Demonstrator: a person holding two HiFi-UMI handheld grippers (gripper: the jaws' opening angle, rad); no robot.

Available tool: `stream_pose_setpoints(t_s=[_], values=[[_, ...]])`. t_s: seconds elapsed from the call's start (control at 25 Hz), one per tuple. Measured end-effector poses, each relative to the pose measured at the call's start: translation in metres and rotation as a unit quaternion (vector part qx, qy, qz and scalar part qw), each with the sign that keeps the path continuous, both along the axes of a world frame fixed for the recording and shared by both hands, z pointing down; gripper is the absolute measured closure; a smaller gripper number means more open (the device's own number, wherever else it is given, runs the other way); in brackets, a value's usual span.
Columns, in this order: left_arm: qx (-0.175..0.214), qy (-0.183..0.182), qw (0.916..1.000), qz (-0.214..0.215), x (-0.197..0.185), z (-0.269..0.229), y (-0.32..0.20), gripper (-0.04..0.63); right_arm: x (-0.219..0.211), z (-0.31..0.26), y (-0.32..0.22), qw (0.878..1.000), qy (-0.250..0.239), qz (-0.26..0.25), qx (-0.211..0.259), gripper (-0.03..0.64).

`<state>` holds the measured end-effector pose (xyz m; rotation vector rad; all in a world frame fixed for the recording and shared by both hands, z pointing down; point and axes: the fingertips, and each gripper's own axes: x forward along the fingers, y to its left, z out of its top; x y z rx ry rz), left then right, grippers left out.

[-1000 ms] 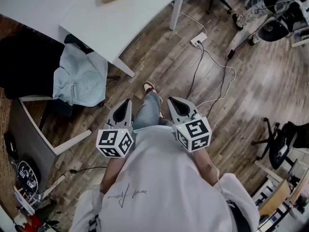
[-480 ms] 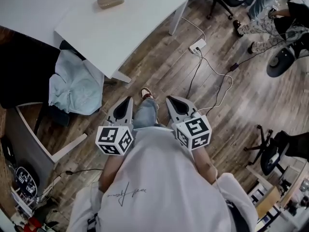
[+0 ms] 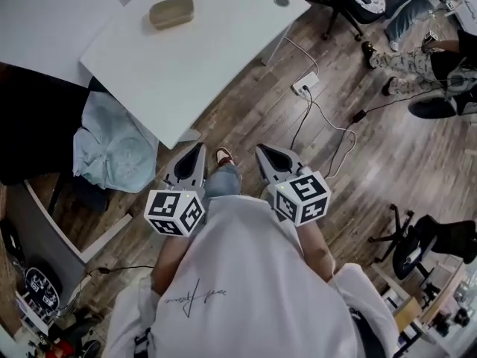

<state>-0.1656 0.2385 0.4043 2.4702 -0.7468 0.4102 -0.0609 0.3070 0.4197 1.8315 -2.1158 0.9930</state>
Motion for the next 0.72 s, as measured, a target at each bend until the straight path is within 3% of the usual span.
stream_pose_setpoints(t_s=[0.4,0.72], values=[[0.001,-0.001,1.0,0.003,0.024,-0.004,-0.055,0.591,0.02,0.001,-0.058,1.0,0.0,-0.013,-0.005,0.607],[-0.002,0.007,0.9996,-0.026,0.021,-0.01,-0.076,0.591,0.022,-0.008,-0.089,0.999,-0.007,-0.033,0.004,0.607]])
